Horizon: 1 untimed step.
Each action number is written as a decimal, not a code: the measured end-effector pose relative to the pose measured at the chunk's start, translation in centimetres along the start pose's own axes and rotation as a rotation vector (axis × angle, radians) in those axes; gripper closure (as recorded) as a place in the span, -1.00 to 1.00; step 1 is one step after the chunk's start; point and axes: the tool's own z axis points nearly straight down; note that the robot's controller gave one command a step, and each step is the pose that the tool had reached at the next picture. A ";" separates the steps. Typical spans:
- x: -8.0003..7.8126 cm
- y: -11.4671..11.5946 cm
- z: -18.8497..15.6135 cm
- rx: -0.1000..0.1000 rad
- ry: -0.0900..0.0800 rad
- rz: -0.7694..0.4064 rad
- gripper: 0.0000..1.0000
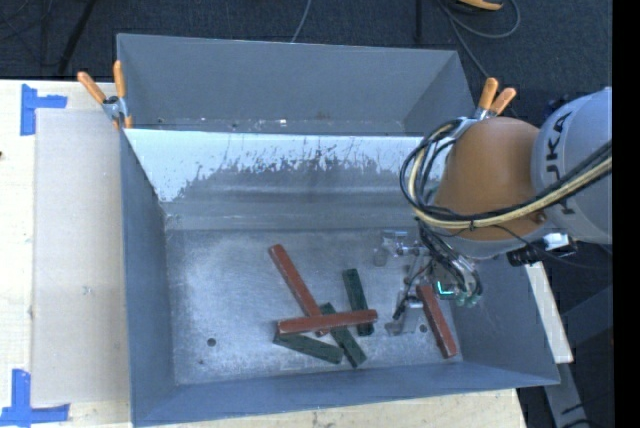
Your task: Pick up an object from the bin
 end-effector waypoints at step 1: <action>-5.6 4.4 5.5 0.002 -0.004 -0.573 -1.00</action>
Offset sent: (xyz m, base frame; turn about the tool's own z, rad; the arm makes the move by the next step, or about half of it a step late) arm 0.0551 0.0440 -0.0568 -0.5734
